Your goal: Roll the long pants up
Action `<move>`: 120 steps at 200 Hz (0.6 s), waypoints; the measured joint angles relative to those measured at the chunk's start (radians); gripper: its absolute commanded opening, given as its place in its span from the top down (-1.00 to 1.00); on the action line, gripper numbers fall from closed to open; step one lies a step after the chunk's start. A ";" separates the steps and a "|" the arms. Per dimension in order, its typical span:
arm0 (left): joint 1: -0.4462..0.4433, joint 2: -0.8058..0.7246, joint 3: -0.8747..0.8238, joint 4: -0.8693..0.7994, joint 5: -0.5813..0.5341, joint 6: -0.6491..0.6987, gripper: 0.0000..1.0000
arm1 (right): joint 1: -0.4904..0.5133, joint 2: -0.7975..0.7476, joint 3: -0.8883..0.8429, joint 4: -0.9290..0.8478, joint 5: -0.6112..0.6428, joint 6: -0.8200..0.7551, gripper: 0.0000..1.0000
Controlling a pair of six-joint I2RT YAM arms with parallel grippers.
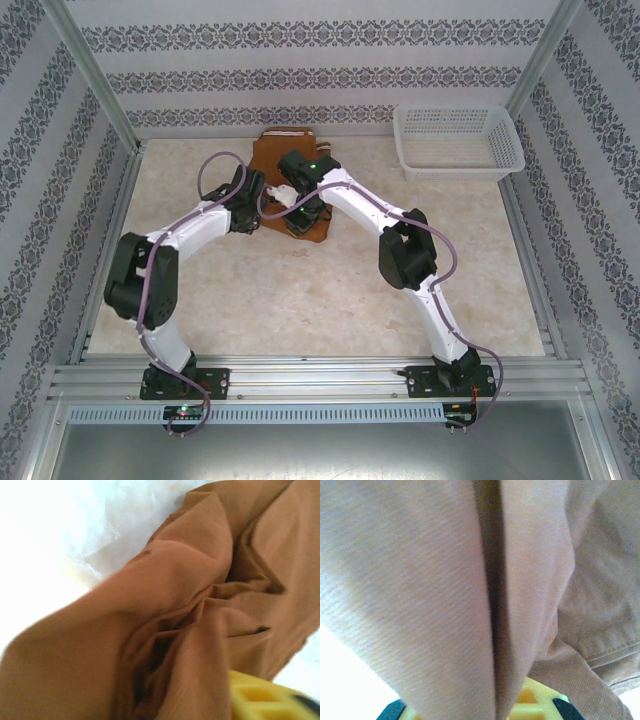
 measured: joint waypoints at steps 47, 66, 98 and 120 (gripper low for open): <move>0.008 0.114 0.045 -0.009 0.005 0.006 1.00 | 0.033 -0.132 -0.274 0.145 0.084 0.021 -0.56; 0.014 0.130 0.072 -0.018 0.010 0.008 1.00 | 0.086 -0.283 -0.447 0.244 0.191 0.020 -0.57; 0.031 0.135 0.079 -0.018 0.034 0.008 1.00 | 0.209 -0.539 -0.682 0.400 0.416 -0.016 -0.59; 0.039 0.149 0.097 -0.024 0.051 0.013 1.00 | 0.289 -0.587 -0.761 0.503 0.555 -0.066 -0.59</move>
